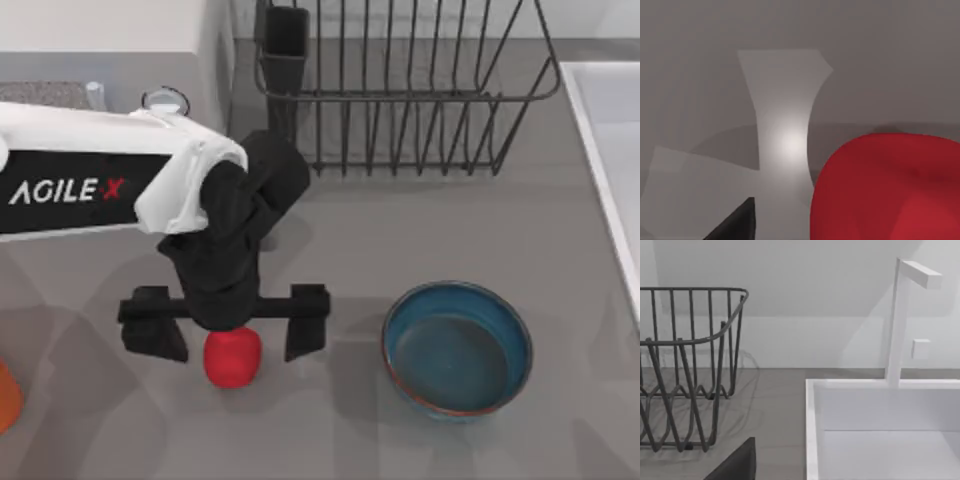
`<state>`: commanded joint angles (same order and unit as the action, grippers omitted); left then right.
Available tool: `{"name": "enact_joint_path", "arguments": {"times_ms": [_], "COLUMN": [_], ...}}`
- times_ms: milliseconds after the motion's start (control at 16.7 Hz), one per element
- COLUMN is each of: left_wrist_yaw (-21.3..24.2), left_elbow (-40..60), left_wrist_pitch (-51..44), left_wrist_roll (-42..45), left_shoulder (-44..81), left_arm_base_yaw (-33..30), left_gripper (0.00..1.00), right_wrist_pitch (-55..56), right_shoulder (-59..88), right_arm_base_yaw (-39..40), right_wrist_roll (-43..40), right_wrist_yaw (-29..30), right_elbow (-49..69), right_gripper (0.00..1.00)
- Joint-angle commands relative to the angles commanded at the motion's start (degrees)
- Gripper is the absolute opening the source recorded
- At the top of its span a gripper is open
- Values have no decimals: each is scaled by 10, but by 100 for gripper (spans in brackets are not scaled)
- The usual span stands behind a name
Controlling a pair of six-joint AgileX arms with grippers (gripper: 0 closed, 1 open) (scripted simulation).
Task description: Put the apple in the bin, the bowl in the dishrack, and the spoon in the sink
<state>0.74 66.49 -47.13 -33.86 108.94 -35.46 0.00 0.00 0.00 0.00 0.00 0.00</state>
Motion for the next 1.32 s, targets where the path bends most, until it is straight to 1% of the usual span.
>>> {"name": "enact_joint_path", "arguments": {"times_ms": [180, 420, 1200, 1260, 1320], "left_wrist_yaw": [0, 0, 0, 0, 0], "left_elbow": [-25, -27, -27, -27, -27], "left_wrist_pitch": [46, 49, 49, 49, 49], "left_wrist_roll": [0, -1, -1, -1, -1], "left_shoulder": [22, 24, 24, 24, 24], "left_arm_base_yaw": [-1, -1, -1, -1, -1], "left_gripper": [100, 100, 2, 0, 0], "right_wrist_pitch": [0, 0, 0, 0, 0], "right_shoulder": [0, 0, 0, 0, 0], "right_arm_base_yaw": [0, 0, 0, 0, 0], "right_wrist_roll": [0, 0, 0, 0, 0], "right_wrist_yaw": [0, 0, 0, 0, 0], "right_elbow": [0, 0, 0, 0, 0], "right_gripper": [100, 100, 100, 100, 100]}}
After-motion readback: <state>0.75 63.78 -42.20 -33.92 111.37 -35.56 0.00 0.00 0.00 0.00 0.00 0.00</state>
